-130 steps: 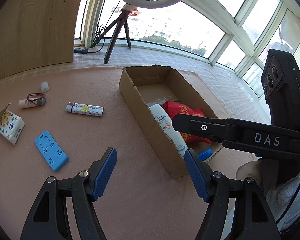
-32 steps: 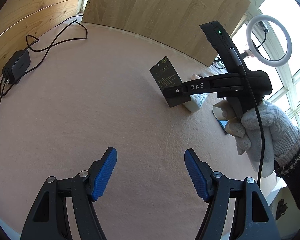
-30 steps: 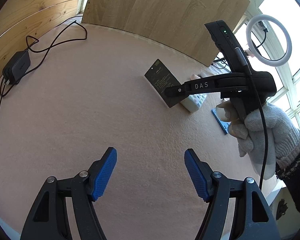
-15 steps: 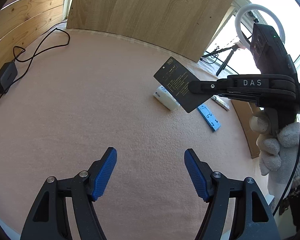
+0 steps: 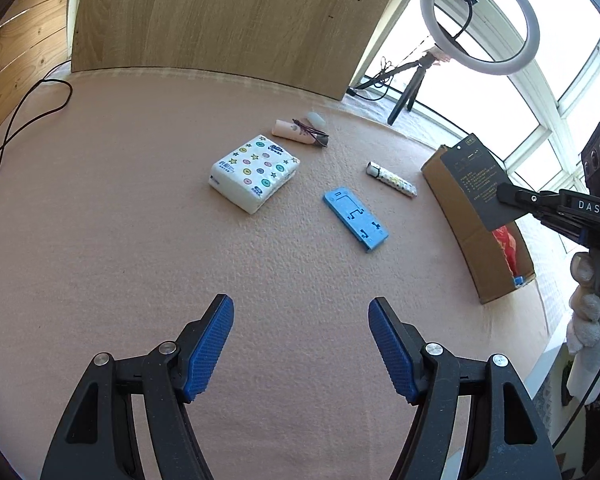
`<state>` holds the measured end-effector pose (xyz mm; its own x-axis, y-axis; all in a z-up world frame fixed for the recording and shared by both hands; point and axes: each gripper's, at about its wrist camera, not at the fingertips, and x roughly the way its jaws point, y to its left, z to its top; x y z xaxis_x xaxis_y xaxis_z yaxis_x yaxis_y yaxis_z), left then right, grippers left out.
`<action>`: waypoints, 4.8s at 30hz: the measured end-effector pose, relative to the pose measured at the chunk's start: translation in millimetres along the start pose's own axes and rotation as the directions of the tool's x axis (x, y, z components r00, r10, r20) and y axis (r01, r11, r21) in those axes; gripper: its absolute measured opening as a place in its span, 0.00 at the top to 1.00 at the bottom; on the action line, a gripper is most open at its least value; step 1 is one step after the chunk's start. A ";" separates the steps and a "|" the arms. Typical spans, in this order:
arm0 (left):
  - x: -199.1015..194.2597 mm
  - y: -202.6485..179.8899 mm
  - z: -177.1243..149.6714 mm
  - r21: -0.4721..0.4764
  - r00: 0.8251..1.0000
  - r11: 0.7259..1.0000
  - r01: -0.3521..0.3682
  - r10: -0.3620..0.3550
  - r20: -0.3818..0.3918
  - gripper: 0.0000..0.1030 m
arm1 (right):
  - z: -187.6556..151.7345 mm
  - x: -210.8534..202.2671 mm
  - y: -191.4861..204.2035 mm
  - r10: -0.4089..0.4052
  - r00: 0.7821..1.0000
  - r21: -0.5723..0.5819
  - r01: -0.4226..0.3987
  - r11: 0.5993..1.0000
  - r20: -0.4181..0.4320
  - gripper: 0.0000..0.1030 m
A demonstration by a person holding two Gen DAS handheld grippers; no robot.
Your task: Organize objects
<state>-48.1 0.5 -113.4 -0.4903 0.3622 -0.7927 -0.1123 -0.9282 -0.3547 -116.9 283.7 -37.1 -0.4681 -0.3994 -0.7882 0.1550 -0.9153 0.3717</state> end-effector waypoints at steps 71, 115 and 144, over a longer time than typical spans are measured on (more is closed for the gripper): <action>111.5 44.1 121.7 -0.077 0.996 0.994 -0.076 0.072 -0.057 0.61 | -61.9 2.3 -16.7 -0.072 0.997 0.141 0.075 0.987 -0.027 0.43; 59.0 -43.8 -20.4 0.079 0.979 0.987 0.142 -0.128 -0.160 0.52 | -77.7 105.8 42.9 0.160 0.956 0.082 -0.144 0.986 -0.245 0.49; 39.8 -182.2 16.1 0.235 0.970 0.941 0.244 -0.233 -0.073 0.56 | -43.6 -2.7 -21.0 0.055 0.998 0.065 -0.053 0.996 -0.025 0.62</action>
<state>-61.1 182.6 -72.3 -0.3866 0.5739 -0.7220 -0.4280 -0.8050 -0.4108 -80.9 301.7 -64.1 -0.4368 -0.4505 -0.7786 0.1231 -0.8874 0.4443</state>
